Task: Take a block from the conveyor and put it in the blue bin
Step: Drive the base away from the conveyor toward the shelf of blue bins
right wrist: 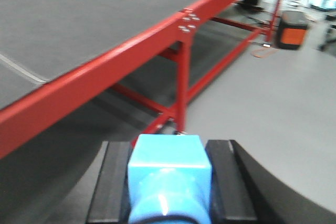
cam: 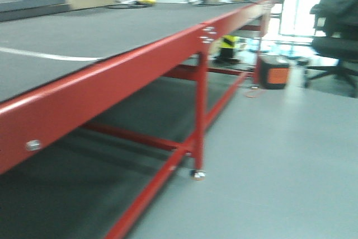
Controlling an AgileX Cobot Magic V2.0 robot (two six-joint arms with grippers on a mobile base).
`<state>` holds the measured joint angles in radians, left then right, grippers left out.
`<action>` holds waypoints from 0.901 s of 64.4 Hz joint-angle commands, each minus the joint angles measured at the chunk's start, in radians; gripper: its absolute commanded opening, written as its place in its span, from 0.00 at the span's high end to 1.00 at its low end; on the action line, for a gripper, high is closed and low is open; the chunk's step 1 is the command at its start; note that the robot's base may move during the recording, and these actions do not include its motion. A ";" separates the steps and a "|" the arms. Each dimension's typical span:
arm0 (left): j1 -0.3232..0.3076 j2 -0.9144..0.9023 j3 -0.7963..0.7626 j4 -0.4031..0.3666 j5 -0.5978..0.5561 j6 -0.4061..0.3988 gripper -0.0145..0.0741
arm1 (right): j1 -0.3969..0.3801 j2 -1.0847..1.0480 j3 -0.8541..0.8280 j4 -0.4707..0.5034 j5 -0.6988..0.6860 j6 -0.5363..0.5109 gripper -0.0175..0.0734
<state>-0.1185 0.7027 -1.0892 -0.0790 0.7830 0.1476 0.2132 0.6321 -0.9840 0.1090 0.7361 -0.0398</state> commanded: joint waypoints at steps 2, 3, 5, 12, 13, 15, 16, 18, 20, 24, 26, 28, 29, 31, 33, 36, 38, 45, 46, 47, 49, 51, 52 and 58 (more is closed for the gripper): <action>-0.007 0.000 -0.007 -0.004 -0.012 0.000 0.96 | -0.005 -0.003 -0.006 -0.010 -0.011 -0.007 0.98; -0.007 0.000 -0.007 -0.004 -0.012 0.000 0.96 | -0.005 -0.003 -0.006 -0.010 -0.011 -0.007 0.98; -0.007 0.000 -0.007 -0.004 -0.012 0.000 0.96 | -0.005 -0.003 -0.006 -0.010 -0.011 -0.007 0.98; -0.007 0.000 -0.007 -0.004 -0.012 0.000 0.96 | -0.005 -0.003 -0.006 -0.010 -0.011 -0.007 0.98; -0.007 0.000 -0.007 -0.004 -0.012 0.000 0.96 | -0.005 -0.003 -0.006 -0.010 -0.011 -0.007 0.98; -0.007 0.000 -0.007 -0.004 -0.012 0.000 0.96 | -0.005 -0.003 -0.006 -0.010 -0.011 -0.007 0.98; -0.007 0.000 -0.007 -0.004 -0.012 0.000 0.96 | -0.005 -0.003 -0.006 -0.010 -0.011 -0.007 0.98; -0.007 0.000 -0.007 -0.004 -0.012 0.000 0.96 | -0.005 -0.003 -0.006 -0.010 -0.011 -0.007 0.98; -0.007 0.000 -0.007 -0.004 -0.012 0.000 0.96 | -0.005 -0.003 -0.006 -0.010 -0.011 -0.007 0.98; -0.007 0.000 -0.007 -0.004 -0.012 0.000 0.96 | -0.005 -0.003 -0.006 -0.010 -0.011 -0.007 0.98; -0.007 0.000 -0.007 -0.004 -0.012 0.000 0.96 | -0.005 -0.003 -0.006 -0.010 -0.011 -0.007 0.98; -0.007 0.000 -0.007 -0.004 -0.012 0.000 0.96 | -0.005 -0.003 -0.006 -0.010 -0.011 -0.007 0.98; -0.007 0.000 -0.007 -0.004 -0.012 0.000 0.96 | -0.005 -0.003 -0.006 -0.010 -0.011 -0.007 0.98; -0.007 0.000 -0.007 -0.004 -0.012 0.000 0.96 | -0.005 -0.003 -0.006 -0.010 -0.011 -0.007 0.98; -0.007 0.000 -0.007 -0.004 -0.012 0.000 0.96 | -0.005 -0.003 -0.006 -0.010 -0.011 -0.007 0.98; -0.007 0.000 -0.007 -0.004 -0.012 0.000 0.96 | -0.005 -0.003 -0.006 -0.010 -0.011 -0.007 0.98; -0.007 0.000 -0.007 -0.004 -0.012 0.000 0.96 | -0.005 -0.003 -0.006 -0.010 -0.011 -0.007 0.98; -0.007 0.000 -0.007 -0.004 -0.012 0.000 0.96 | -0.005 -0.003 -0.006 -0.010 -0.011 -0.007 0.98; -0.007 0.000 -0.007 -0.004 -0.012 0.000 0.96 | -0.005 -0.003 -0.006 -0.010 -0.011 -0.007 0.98; -0.007 0.000 -0.007 -0.004 -0.012 0.000 0.96 | -0.005 -0.003 -0.006 -0.010 -0.011 -0.007 0.98; -0.007 0.000 -0.007 -0.004 -0.012 0.000 0.96 | -0.005 -0.003 -0.006 -0.010 -0.011 -0.007 0.98; -0.007 0.000 -0.007 -0.004 -0.012 0.000 0.96 | -0.005 -0.003 -0.006 -0.010 -0.011 -0.007 0.98; -0.007 0.000 -0.007 -0.004 -0.012 0.000 0.96 | -0.005 -0.003 -0.006 -0.010 -0.011 -0.007 0.98; -0.007 0.000 -0.007 -0.004 -0.012 0.000 0.96 | -0.005 -0.003 -0.006 -0.010 -0.011 -0.007 0.98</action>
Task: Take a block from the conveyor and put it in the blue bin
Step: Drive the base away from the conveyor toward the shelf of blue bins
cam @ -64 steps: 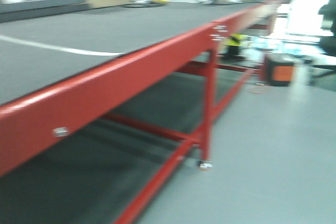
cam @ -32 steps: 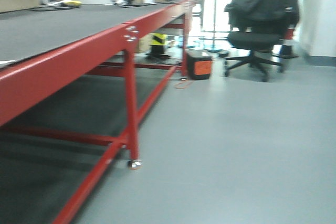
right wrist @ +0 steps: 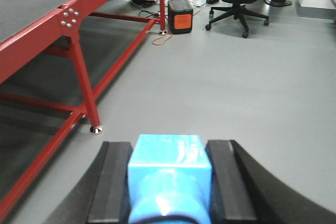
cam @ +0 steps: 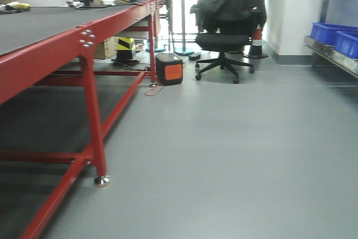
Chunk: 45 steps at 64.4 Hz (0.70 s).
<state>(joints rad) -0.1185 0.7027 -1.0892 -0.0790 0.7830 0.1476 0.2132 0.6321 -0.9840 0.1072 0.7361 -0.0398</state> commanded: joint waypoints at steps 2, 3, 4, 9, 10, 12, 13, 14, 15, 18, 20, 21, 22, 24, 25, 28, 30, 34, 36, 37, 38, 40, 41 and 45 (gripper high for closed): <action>-0.007 0.000 -0.007 -0.004 -0.012 0.000 0.96 | -0.005 -0.003 -0.006 -0.009 -0.011 -0.007 0.98; -0.007 0.000 -0.007 -0.004 -0.012 0.000 0.96 | -0.005 -0.003 -0.006 -0.009 -0.011 -0.007 0.98; -0.007 0.000 -0.007 -0.004 -0.012 0.000 0.96 | -0.005 -0.003 -0.006 -0.009 -0.011 -0.007 0.98; -0.007 0.000 -0.007 -0.004 -0.012 0.000 0.96 | -0.005 -0.003 -0.006 -0.009 -0.011 -0.007 0.98; -0.007 0.000 -0.007 -0.004 -0.012 0.000 0.96 | -0.005 -0.003 -0.006 -0.009 -0.011 -0.007 0.98; -0.007 0.000 -0.007 -0.004 -0.012 0.000 0.96 | -0.005 -0.003 -0.006 -0.009 -0.011 -0.007 0.98; -0.007 0.000 -0.007 -0.004 -0.012 0.000 0.96 | -0.005 -0.003 -0.006 -0.009 -0.011 -0.007 0.98; -0.007 0.000 -0.007 -0.004 -0.012 0.000 0.96 | -0.005 -0.003 -0.006 -0.009 -0.011 -0.007 0.98; -0.007 0.000 -0.007 -0.004 -0.012 0.000 0.96 | -0.005 -0.003 -0.006 -0.009 -0.011 -0.007 0.98; -0.007 0.000 -0.007 -0.004 -0.012 0.000 0.96 | -0.005 -0.003 -0.006 -0.009 -0.011 -0.007 0.98; -0.007 0.000 -0.007 -0.004 -0.012 0.000 0.96 | -0.005 -0.003 -0.006 -0.009 -0.011 -0.007 0.98; -0.007 0.000 -0.007 -0.004 -0.012 0.000 0.96 | -0.005 -0.003 -0.006 -0.009 -0.011 -0.007 0.98; -0.007 0.000 -0.007 -0.004 -0.012 0.000 0.96 | -0.005 -0.003 -0.006 -0.009 -0.011 -0.007 0.98; -0.007 0.000 -0.007 -0.004 -0.012 0.000 0.96 | -0.005 -0.003 -0.006 -0.009 -0.011 -0.007 0.98; -0.007 0.000 -0.007 -0.004 -0.012 0.000 0.96 | -0.005 -0.003 -0.006 -0.009 -0.011 -0.007 0.98; -0.007 0.000 -0.007 -0.004 -0.012 0.000 0.96 | -0.005 -0.003 -0.006 -0.009 -0.011 -0.007 0.98; -0.007 0.000 -0.007 -0.004 -0.012 0.000 0.96 | -0.005 -0.003 -0.006 -0.009 -0.011 -0.007 0.98; -0.007 0.000 -0.007 -0.004 -0.012 0.000 0.96 | -0.005 -0.003 -0.006 -0.009 -0.011 -0.007 0.98; -0.007 0.000 -0.007 -0.004 -0.012 0.000 0.96 | -0.005 -0.003 -0.006 -0.009 -0.011 -0.007 0.98; -0.007 0.000 -0.007 -0.004 -0.012 0.000 0.96 | -0.005 -0.003 -0.006 -0.009 -0.011 -0.007 0.98; -0.007 0.000 -0.007 -0.004 -0.012 0.000 0.96 | -0.005 -0.003 -0.006 -0.009 -0.011 -0.007 0.98; -0.007 0.000 -0.007 -0.004 -0.012 0.000 0.96 | -0.005 -0.003 -0.006 -0.009 -0.011 -0.007 0.98; -0.007 0.000 -0.007 -0.004 -0.012 0.000 0.96 | -0.005 -0.003 -0.006 -0.009 -0.011 -0.007 0.98; -0.007 0.000 -0.007 -0.004 -0.012 0.000 0.96 | -0.005 -0.003 -0.006 -0.009 -0.011 -0.007 0.98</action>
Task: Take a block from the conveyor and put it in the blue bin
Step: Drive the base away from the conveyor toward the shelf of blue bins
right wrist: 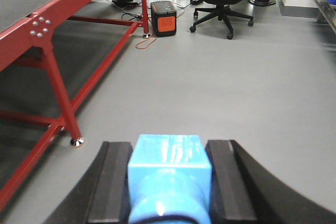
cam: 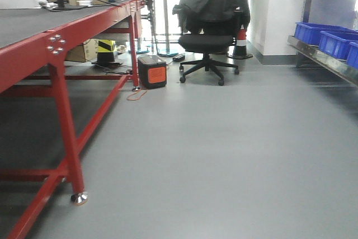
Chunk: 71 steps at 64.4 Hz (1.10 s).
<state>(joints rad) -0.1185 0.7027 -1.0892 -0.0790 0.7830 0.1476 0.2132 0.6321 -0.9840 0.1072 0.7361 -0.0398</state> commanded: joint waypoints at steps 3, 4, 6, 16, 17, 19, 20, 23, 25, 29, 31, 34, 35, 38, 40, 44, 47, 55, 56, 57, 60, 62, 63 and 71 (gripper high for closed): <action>-0.007 0.000 -0.007 -0.004 -0.012 0.000 0.96 | -0.005 -0.003 -0.006 -0.009 -0.011 -0.007 0.98; -0.007 0.000 -0.007 -0.004 -0.012 0.000 0.96 | -0.005 -0.003 -0.006 -0.009 -0.011 -0.007 0.98; -0.007 0.000 -0.007 -0.004 -0.012 0.000 0.96 | -0.005 -0.003 -0.006 -0.009 -0.011 -0.007 0.98; -0.007 0.000 -0.007 -0.004 -0.015 0.000 0.96 | -0.005 -0.003 -0.006 -0.009 -0.011 -0.007 0.98; -0.007 0.000 -0.007 -0.004 -0.015 0.000 0.96 | -0.005 -0.003 -0.006 -0.009 -0.011 -0.007 0.98; -0.007 0.000 -0.007 -0.004 -0.015 0.000 0.96 | -0.005 -0.003 -0.006 -0.009 -0.011 -0.007 0.98; -0.007 0.000 -0.007 -0.004 -0.015 0.000 0.96 | -0.005 -0.003 -0.006 -0.009 -0.011 -0.007 0.98; -0.007 0.000 -0.007 -0.004 -0.015 0.000 0.96 | -0.005 -0.003 -0.006 -0.009 -0.011 -0.007 0.98; -0.007 0.000 -0.007 -0.004 -0.015 0.000 0.96 | -0.005 -0.003 -0.006 -0.009 -0.011 -0.007 0.98; -0.007 0.000 -0.007 -0.004 -0.015 0.000 0.96 | -0.005 -0.003 -0.006 -0.009 -0.011 -0.007 0.98; -0.007 0.000 -0.007 -0.004 -0.015 0.000 0.96 | -0.005 -0.003 -0.006 -0.009 -0.011 -0.007 0.98; -0.007 0.000 -0.007 -0.004 -0.015 0.000 0.96 | -0.005 -0.003 -0.006 -0.009 -0.011 -0.007 0.98; -0.007 0.000 -0.007 -0.004 -0.015 0.000 0.96 | -0.005 -0.003 -0.006 -0.009 -0.011 -0.007 0.98; -0.007 0.000 -0.007 -0.004 -0.015 0.000 0.96 | -0.005 -0.003 -0.006 -0.009 -0.011 -0.007 0.98; -0.007 0.000 -0.007 -0.004 -0.015 0.000 0.96 | -0.005 -0.003 -0.006 -0.009 -0.011 -0.007 0.98; -0.007 0.000 -0.007 -0.004 -0.015 0.000 0.96 | -0.005 -0.003 -0.006 -0.009 -0.011 -0.007 0.98; -0.007 0.000 -0.007 -0.004 -0.015 0.000 0.96 | -0.005 -0.003 -0.006 -0.009 -0.011 -0.007 0.98; -0.007 0.000 -0.007 -0.004 -0.015 0.000 0.96 | -0.005 -0.003 -0.006 -0.009 -0.011 -0.007 0.98; -0.007 0.000 -0.007 -0.004 -0.015 0.000 0.96 | -0.005 -0.003 -0.006 -0.009 -0.011 -0.007 0.98; -0.007 0.000 -0.007 -0.004 -0.015 0.000 0.96 | -0.005 -0.003 -0.006 -0.009 -0.011 -0.007 0.98; -0.007 0.000 -0.007 -0.004 -0.015 0.000 0.96 | -0.005 -0.003 -0.006 -0.009 -0.011 -0.007 0.98; -0.007 0.000 -0.007 -0.004 -0.015 0.000 0.96 | -0.005 -0.003 -0.006 -0.009 -0.011 -0.007 0.98; -0.007 0.000 -0.007 -0.004 -0.015 0.000 0.96 | -0.005 -0.003 -0.006 -0.009 -0.011 -0.007 0.98; -0.007 0.000 -0.007 -0.004 -0.015 0.000 0.96 | -0.005 -0.003 -0.006 -0.009 -0.011 -0.007 0.98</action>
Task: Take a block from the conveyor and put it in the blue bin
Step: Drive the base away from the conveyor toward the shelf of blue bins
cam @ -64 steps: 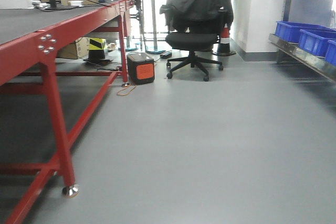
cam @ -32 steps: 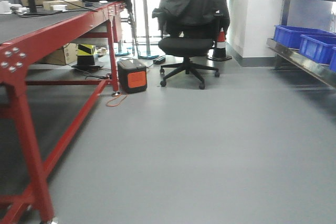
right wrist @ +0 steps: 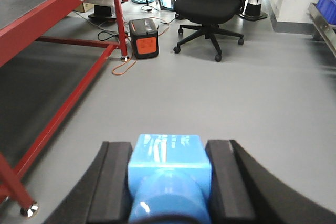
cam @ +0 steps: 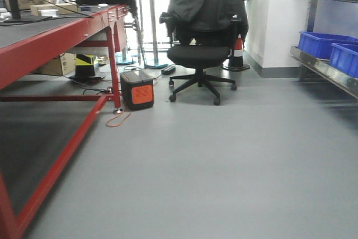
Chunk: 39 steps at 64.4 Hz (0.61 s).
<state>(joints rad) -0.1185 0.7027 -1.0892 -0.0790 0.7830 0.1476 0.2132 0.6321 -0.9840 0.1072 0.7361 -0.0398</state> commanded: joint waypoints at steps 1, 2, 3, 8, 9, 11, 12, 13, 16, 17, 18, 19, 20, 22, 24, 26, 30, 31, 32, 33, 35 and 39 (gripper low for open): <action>-0.007 0.000 -0.007 -0.004 -0.015 0.000 0.96 | -0.005 -0.003 -0.006 -0.009 -0.011 -0.007 0.98; -0.007 0.000 -0.007 -0.004 -0.015 0.000 0.96 | -0.005 -0.003 -0.006 -0.009 -0.011 -0.007 0.98; -0.007 0.000 -0.007 -0.004 -0.015 0.000 0.96 | -0.005 -0.003 -0.006 -0.009 -0.011 -0.007 0.98; -0.007 0.000 -0.007 -0.004 -0.015 0.000 0.96 | -0.005 -0.003 -0.006 -0.009 -0.011 -0.007 0.98; -0.007 0.000 -0.007 -0.004 -0.015 0.000 0.96 | -0.005 -0.003 -0.006 -0.009 -0.011 -0.007 0.98; -0.007 0.000 -0.007 -0.004 -0.015 0.000 0.96 | -0.005 -0.003 -0.006 -0.009 -0.011 -0.007 0.98; -0.007 0.000 -0.007 -0.004 -0.015 0.000 0.96 | -0.005 -0.003 -0.006 -0.009 -0.011 -0.007 0.98; -0.007 0.000 -0.007 -0.004 -0.015 0.000 0.96 | -0.005 -0.003 -0.006 -0.009 -0.011 -0.007 0.98; -0.007 0.000 -0.007 -0.004 -0.015 0.000 0.96 | -0.005 -0.003 -0.006 -0.009 -0.011 -0.007 0.98; -0.007 0.000 -0.007 -0.004 -0.015 0.000 0.96 | -0.005 -0.003 -0.006 -0.009 -0.011 -0.007 0.98; -0.007 0.000 -0.007 -0.004 -0.015 0.000 0.96 | -0.005 -0.003 -0.006 -0.009 -0.011 -0.007 0.98; -0.007 0.000 -0.007 -0.004 -0.015 0.000 0.96 | -0.005 -0.003 -0.006 -0.009 -0.011 -0.007 0.98; -0.007 0.000 -0.007 -0.004 -0.015 0.000 0.96 | -0.005 -0.003 -0.006 -0.009 -0.011 -0.007 0.98; -0.007 0.000 -0.007 -0.004 -0.015 0.000 0.96 | -0.005 -0.003 -0.006 -0.009 -0.011 -0.007 0.98; -0.007 0.000 -0.007 -0.004 -0.015 0.000 0.96 | -0.005 -0.003 -0.006 -0.009 -0.011 -0.007 0.98; -0.007 0.000 -0.007 -0.004 -0.015 0.000 0.96 | -0.005 -0.003 -0.006 -0.009 -0.011 -0.007 0.98; -0.007 0.000 -0.007 -0.004 -0.015 0.000 0.96 | -0.005 -0.003 -0.006 -0.009 -0.011 -0.007 0.98; -0.007 0.000 -0.007 -0.004 -0.015 0.000 0.96 | -0.005 -0.003 -0.006 -0.009 -0.011 -0.007 0.98; -0.007 0.000 -0.007 -0.004 -0.015 0.000 0.96 | -0.005 -0.003 -0.006 -0.009 -0.011 -0.007 0.98; -0.007 0.000 -0.007 -0.004 -0.015 0.000 0.96 | -0.005 -0.003 -0.006 -0.009 -0.011 -0.007 0.98; -0.007 0.000 -0.007 -0.004 -0.015 0.000 0.96 | -0.005 -0.003 -0.006 -0.009 -0.011 -0.007 0.98; -0.007 0.000 -0.007 -0.004 -0.015 0.000 0.96 | -0.005 -0.003 -0.006 -0.009 -0.011 -0.007 0.98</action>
<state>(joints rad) -0.1185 0.7027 -1.0892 -0.0790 0.7830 0.1476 0.2132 0.6321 -0.9840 0.1072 0.7361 -0.0398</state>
